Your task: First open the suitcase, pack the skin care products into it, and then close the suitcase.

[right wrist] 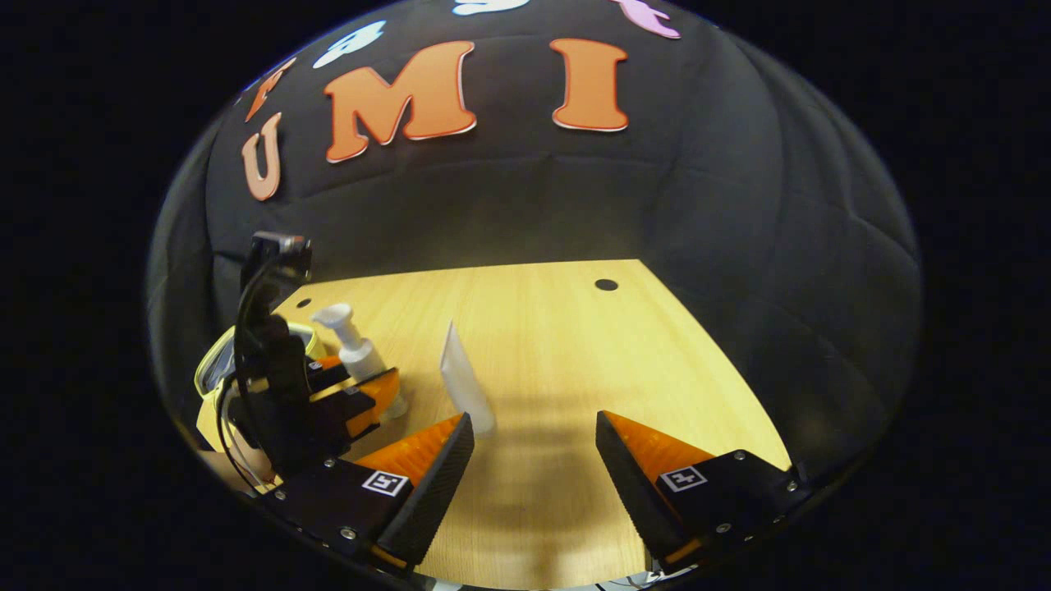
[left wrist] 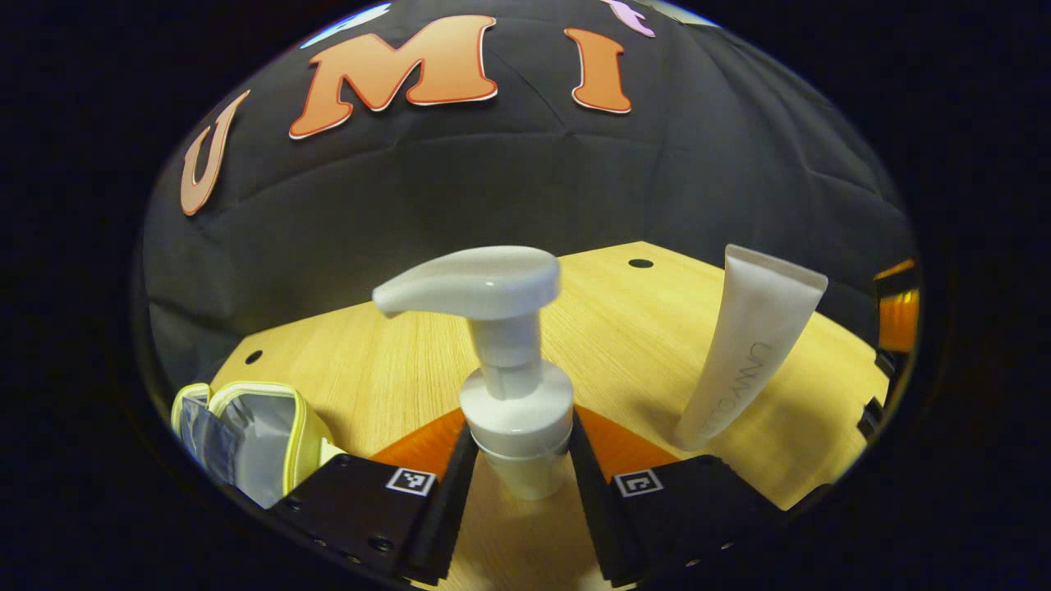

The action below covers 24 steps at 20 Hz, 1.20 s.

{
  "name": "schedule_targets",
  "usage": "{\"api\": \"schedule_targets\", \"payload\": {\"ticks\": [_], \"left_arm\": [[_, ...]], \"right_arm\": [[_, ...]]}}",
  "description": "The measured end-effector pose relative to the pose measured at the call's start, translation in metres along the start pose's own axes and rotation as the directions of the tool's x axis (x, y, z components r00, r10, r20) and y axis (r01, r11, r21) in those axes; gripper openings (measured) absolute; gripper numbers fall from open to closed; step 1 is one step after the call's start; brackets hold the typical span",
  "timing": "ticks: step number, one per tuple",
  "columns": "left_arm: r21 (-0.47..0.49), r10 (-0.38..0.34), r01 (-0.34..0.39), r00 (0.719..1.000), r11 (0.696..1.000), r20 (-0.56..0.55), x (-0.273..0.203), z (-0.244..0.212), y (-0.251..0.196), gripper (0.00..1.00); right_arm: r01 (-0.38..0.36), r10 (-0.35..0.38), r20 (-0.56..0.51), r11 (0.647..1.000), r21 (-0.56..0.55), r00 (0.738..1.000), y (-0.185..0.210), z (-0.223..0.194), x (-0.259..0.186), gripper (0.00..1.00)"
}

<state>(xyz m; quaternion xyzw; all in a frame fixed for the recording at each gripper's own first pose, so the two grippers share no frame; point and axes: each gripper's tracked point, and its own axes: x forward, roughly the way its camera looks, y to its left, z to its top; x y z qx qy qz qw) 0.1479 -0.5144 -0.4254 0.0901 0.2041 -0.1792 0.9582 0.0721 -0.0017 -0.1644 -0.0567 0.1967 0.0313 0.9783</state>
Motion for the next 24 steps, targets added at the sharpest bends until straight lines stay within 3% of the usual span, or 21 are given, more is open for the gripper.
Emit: {"api": "schedule_targets", "payload": {"ticks": [5,9,17,21,22,23,24], "left_arm": [[-0.084,-0.008,0.003,0.998,0.996,-0.057,-0.014,-0.006,0.005,0.61],[-0.135,-0.012,0.003,0.998,0.991,-0.064,-0.053,0.011,0.019,0.61],[-0.209,0.087,-0.101,0.993,0.973,-0.077,-0.123,0.033,0.088,0.62],[-0.201,0.141,-0.159,0.985,0.967,-0.102,-0.138,0.027,0.116,0.61],[-0.208,0.148,-0.168,0.983,0.963,-0.108,-0.141,0.025,0.122,0.62],[-0.218,0.155,-0.177,0.981,0.96,-0.112,-0.144,0.023,0.126,0.61],[-0.226,0.16,-0.183,0.98,0.957,-0.118,-0.146,0.022,0.13,0.61]], "right_arm": [[-0.073,0.071,-0.045,0.997,-0.032,0.996,0.03,-0.018,0.03,0.95],[-0.088,0.082,-0.069,0.992,-0.094,0.994,0.043,-0.03,0.059,0.96],[-0.121,0.116,-0.124,0.992,-0.031,0.985,0.058,-0.041,0.111,0.96],[-0.115,0.111,-0.134,0.993,-0.017,0.985,0.059,-0.045,0.119,0.84],[-0.11,0.107,-0.138,0.994,-0.011,0.985,0.058,-0.047,0.121,0.7],[-0.098,0.096,-0.134,0.995,-0.012,0.986,0.056,-0.046,0.122,0.7],[-0.094,0.091,-0.125,0.995,-0.015,0.988,0.055,-0.044,0.122,0.61]]}}
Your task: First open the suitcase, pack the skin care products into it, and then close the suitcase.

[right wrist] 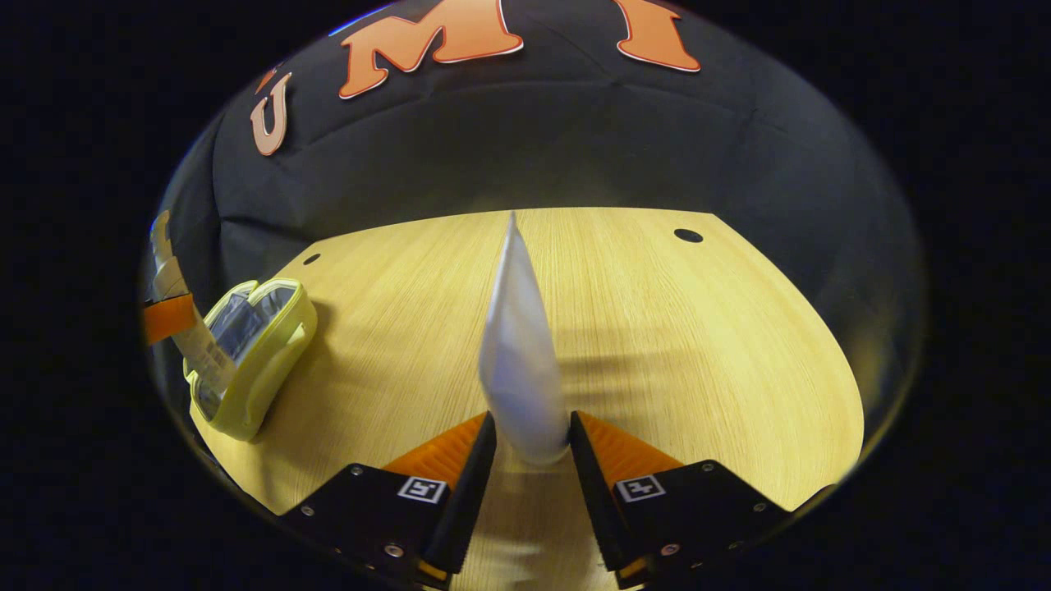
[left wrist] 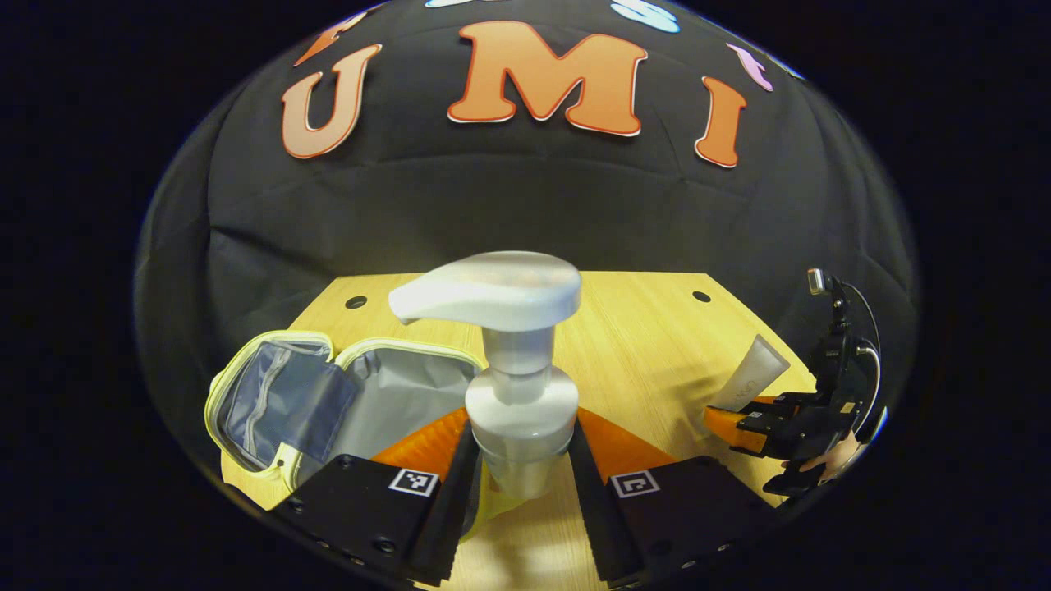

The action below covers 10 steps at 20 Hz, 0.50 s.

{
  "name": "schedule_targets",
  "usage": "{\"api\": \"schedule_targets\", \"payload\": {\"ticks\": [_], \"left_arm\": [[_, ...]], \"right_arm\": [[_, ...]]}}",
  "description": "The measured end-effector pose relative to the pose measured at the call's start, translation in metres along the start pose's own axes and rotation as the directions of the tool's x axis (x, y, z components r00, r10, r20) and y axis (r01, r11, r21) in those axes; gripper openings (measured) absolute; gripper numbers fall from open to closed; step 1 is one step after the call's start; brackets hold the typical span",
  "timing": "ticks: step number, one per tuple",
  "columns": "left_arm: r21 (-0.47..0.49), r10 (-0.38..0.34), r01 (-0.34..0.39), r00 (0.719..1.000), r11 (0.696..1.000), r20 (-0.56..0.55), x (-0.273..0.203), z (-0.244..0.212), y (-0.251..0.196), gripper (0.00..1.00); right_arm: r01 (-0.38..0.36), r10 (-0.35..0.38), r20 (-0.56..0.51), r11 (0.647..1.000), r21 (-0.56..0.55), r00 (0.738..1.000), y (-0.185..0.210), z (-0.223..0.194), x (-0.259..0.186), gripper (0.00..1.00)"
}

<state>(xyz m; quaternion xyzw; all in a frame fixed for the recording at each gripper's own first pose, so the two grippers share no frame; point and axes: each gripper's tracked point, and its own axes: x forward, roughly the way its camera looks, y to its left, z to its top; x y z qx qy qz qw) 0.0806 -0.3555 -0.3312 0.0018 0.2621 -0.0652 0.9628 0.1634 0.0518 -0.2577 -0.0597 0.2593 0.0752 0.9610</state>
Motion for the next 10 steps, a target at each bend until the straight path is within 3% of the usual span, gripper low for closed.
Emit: {"api": "schedule_targets", "payload": {"ticks": [2,4,5,6,9,10], "left_arm": [[-0.01,0.008,-0.008,1.0,1.0,-0.004,-0.005,-0.001,0.008,0.61],[-0.023,0.004,-0.005,1.0,1.0,-0.008,-0.006,0.001,0.015,0.61],[-0.031,-0.004,0.003,1.0,1.0,-0.01,-0.006,0.001,0.02,0.61],[-0.04,-0.015,0.014,1.0,0.999,-0.013,-0.006,0.003,0.025,0.61],[-0.027,-0.041,0.04,0.999,0.999,-0.027,-0.009,0.015,0.051,0.61],[-0.013,-0.05,0.05,0.998,0.999,-0.033,-0.012,0.02,0.063,0.61]], "right_arm": [[-0.012,0.012,-0.004,1.0,0.004,1.0,0.002,0.001,0.0,0.49],[-0.008,0.009,-0.029,1.0,0.015,1.0,0.0,0.0,-0.004,0.45],[-0.004,0.005,-0.033,1.0,0.021,0.999,0.0,0.002,-0.008,0.48],[0.001,0.0,-0.036,1.0,0.023,0.999,0.001,0.007,-0.012,0.41],[-0.013,0.017,-0.055,0.997,0.075,0.998,0.017,0.028,-0.034,0.41],[-0.019,0.026,-0.062,0.995,0.101,0.998,0.026,0.036,-0.046,0.36]]}}
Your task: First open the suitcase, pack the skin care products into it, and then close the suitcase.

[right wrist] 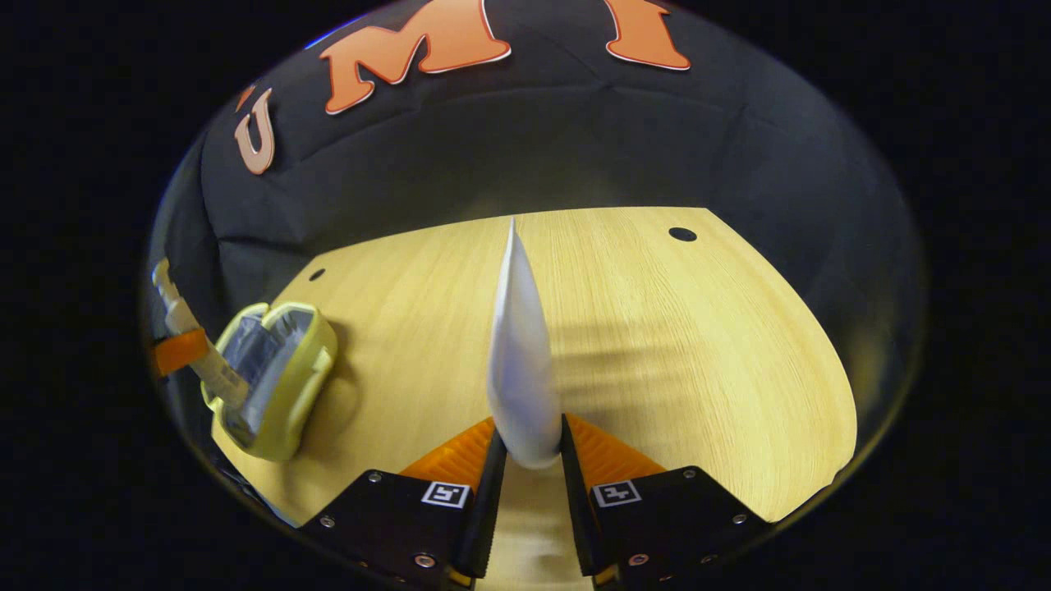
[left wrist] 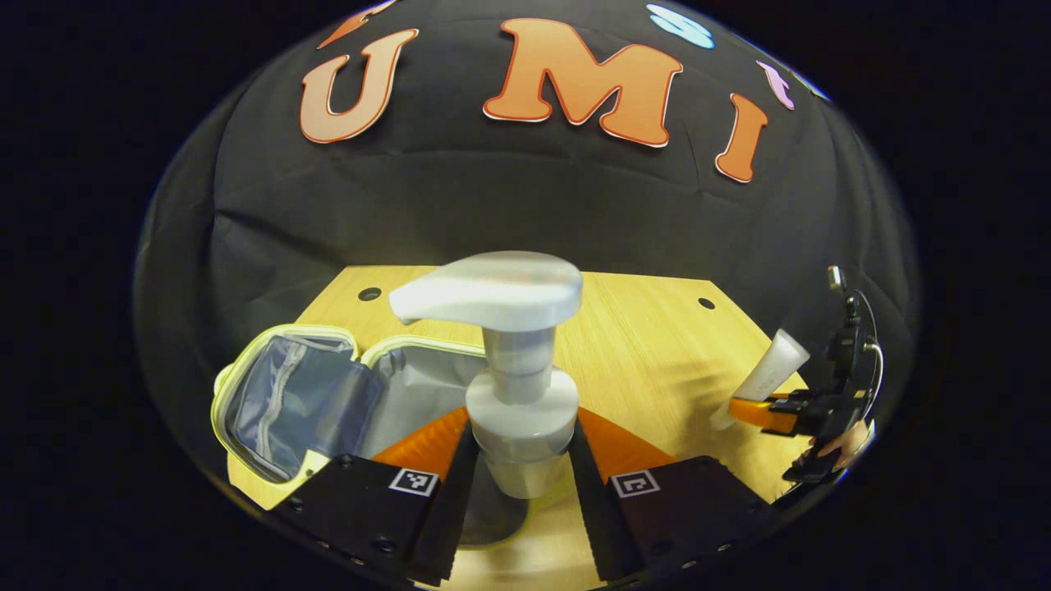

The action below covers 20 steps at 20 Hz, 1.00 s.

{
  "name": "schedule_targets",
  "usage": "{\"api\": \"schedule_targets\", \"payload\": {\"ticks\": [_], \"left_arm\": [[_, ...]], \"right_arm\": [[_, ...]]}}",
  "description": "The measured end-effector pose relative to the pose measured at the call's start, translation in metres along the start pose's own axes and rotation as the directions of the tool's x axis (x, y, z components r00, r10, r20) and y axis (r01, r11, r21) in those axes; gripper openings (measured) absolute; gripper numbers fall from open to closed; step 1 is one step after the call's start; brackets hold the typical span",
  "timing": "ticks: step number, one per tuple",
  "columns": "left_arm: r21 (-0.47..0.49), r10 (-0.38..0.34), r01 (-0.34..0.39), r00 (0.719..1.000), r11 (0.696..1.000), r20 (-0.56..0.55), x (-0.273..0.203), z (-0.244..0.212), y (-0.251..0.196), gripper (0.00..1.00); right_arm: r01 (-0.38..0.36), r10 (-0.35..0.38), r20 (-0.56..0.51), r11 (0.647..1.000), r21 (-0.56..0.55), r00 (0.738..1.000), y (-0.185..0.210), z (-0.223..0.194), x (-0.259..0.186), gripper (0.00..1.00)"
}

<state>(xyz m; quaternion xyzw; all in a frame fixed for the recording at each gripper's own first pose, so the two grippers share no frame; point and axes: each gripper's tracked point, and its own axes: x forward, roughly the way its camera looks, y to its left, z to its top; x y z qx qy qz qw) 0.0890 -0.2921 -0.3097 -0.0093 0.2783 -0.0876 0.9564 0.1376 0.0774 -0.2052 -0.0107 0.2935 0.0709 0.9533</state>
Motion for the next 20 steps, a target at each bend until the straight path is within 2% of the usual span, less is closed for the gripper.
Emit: {"api": "schedule_targets", "payload": {"ticks": [1,6,9,11,13,15,17,18,20], "left_arm": [[0.017,-0.01,0.01,1.0,1.0,-0.011,-0.004,0.004,0.013,0.62],[0.07,-0.07,0.078,0.992,0.994,-0.108,-0.01,0.022,0.077,0.62],[0.121,-0.104,0.128,0.976,0.984,-0.193,-0.005,0.014,0.106,0.61],[0.155,-0.114,0.163,0.952,0.974,-0.286,0.004,0.004,0.115,0.62],[0.134,-0.129,0.194,0.913,0.972,-0.386,0.006,-0.01,0.117,0.62],[0.131,-0.172,0.264,0.861,0.956,-0.478,0.004,-0.02,0.108,0.62],[0.093,-0.206,0.313,0.793,0.945,-0.573,0.004,-0.033,0.095,0.62],[0.056,-0.219,0.321,0.753,0.946,-0.62,0.006,-0.041,0.087,0.62],[0.016,-0.223,0.32,0.694,0.947,-0.684,0.015,-0.058,0.089,0.62]], "right_arm": [[-0.011,0.011,-0.004,1.0,0.026,1.0,0.012,0.007,-0.009,0.41],[-0.047,0.05,-0.087,0.998,0.034,0.995,0.086,0.018,-0.048,0.4],[-0.114,0.123,-0.186,0.992,0.058,0.975,0.151,0.007,-0.058,0.41],[-0.159,0.173,-0.242,0.984,0.076,0.955,0.189,0.001,-0.064,0.41],[-0.175,0.194,-0.267,0.98,0.092,0.944,0.212,-0.001,-0.068,0.41],[-0.177,0.202,-0.275,0.978,0.111,0.94,0.228,-0.001,-0.068,0.4],[-0.167,0.197,-0.28,0.978,0.125,0.939,0.232,-0.003,-0.071,0.4],[-0.159,0.189,-0.282,0.979,0.128,0.941,0.233,-0.004,-0.072,0.4],[-0.144,0.176,-0.284,0.981,0.131,0.942,0.232,-0.007,-0.073,0.4]]}}
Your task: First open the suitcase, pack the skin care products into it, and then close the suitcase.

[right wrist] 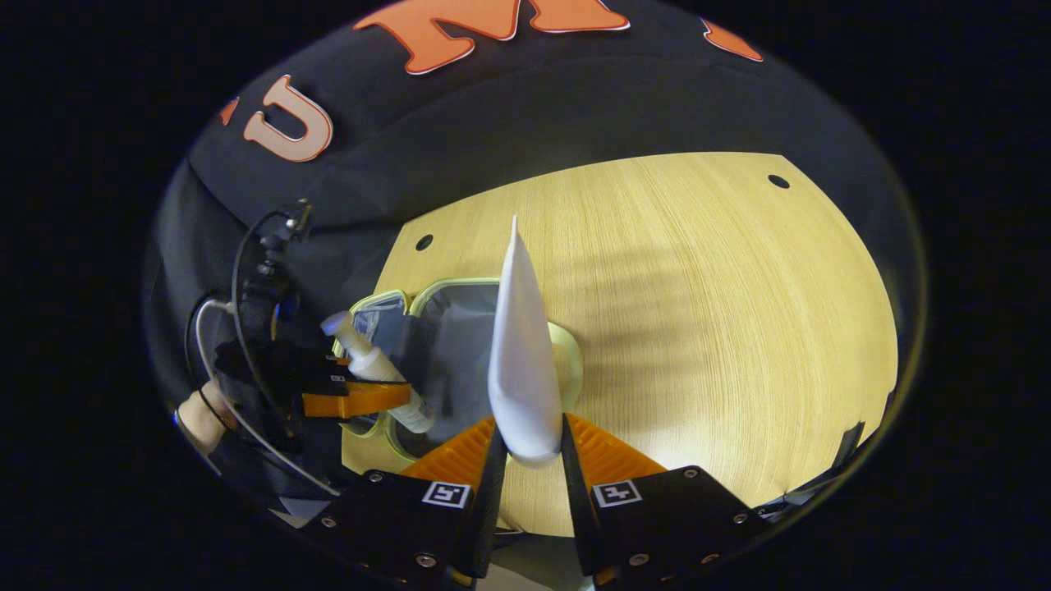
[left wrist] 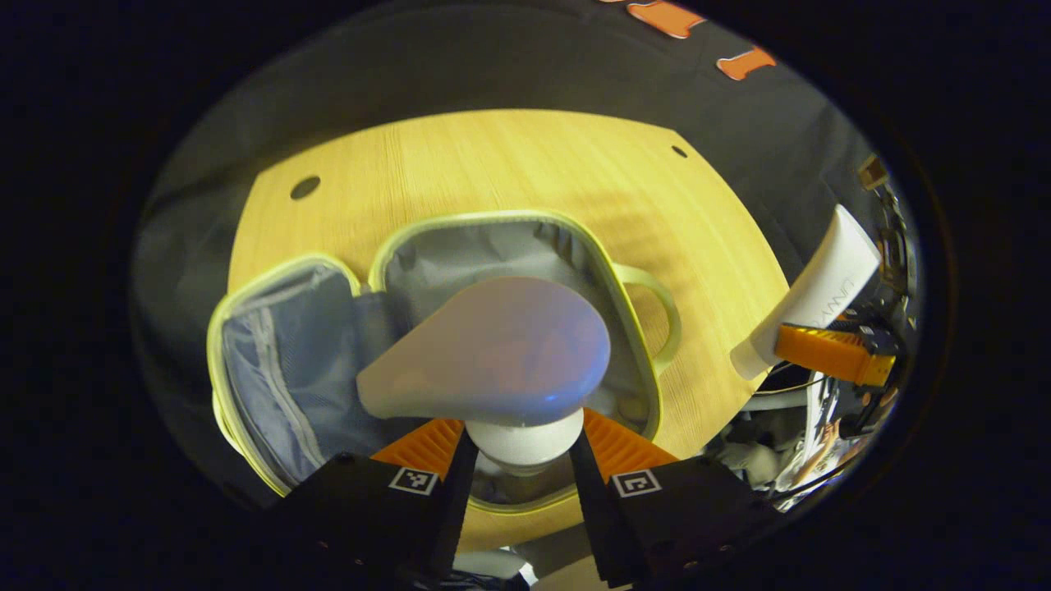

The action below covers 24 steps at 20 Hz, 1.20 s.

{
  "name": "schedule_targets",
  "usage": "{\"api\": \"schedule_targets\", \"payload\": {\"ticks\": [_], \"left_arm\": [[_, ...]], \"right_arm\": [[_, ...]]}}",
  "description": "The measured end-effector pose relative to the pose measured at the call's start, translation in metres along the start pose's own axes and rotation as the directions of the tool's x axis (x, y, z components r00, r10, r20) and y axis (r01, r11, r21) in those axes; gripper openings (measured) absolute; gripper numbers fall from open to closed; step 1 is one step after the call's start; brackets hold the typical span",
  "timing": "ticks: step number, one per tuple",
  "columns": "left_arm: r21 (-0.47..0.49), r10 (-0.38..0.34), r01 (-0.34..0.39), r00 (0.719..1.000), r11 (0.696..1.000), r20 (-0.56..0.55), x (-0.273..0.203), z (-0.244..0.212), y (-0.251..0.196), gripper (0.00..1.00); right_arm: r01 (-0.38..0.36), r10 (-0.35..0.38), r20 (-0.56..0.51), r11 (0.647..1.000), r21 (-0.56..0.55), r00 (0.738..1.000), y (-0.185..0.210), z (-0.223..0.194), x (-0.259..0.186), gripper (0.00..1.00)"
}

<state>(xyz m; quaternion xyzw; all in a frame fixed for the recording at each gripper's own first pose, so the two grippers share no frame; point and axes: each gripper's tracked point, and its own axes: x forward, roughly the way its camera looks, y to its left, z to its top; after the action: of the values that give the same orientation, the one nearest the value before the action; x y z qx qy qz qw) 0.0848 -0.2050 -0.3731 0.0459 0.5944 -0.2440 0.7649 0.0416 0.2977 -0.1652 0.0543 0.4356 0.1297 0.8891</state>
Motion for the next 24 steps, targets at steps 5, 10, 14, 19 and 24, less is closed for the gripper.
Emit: {"api": "schedule_targets", "payload": {"ticks": [5,10,14,19,24], "left_arm": [[-0.016,0.04,-0.043,0.989,0.999,-0.145,0.041,-0.009,0.031,0.62],[0.007,0.059,-0.059,0.996,0.998,-0.07,0.049,0.004,0.033,0.64],[0.013,0.077,-0.078,0.997,0.997,0.017,0.041,0.021,0.033,0.89],[0.017,0.084,-0.088,0.985,0.996,0.149,0.017,0.024,0.031,0.99],[0.041,0.148,-0.187,0.878,0.982,0.454,-0.059,0.047,0.042,0.99]], "right_arm": [[0.016,-0.016,0.001,0.999,0.035,1.0,-0.004,-0.004,-0.001,0.4],[0.02,-0.02,-0.006,0.999,0.041,1.0,-0.008,-0.001,0.003,0.4],[0.017,-0.016,-0.023,0.999,0.032,1.0,-0.005,0.001,0.008,0.4],[-0.016,0.017,-0.059,1.0,0.014,0.998,0.013,0.002,0.015,0.4],[-0.058,0.052,-0.128,0.997,-0.045,0.99,0.05,-0.003,0.029,0.4]]}}
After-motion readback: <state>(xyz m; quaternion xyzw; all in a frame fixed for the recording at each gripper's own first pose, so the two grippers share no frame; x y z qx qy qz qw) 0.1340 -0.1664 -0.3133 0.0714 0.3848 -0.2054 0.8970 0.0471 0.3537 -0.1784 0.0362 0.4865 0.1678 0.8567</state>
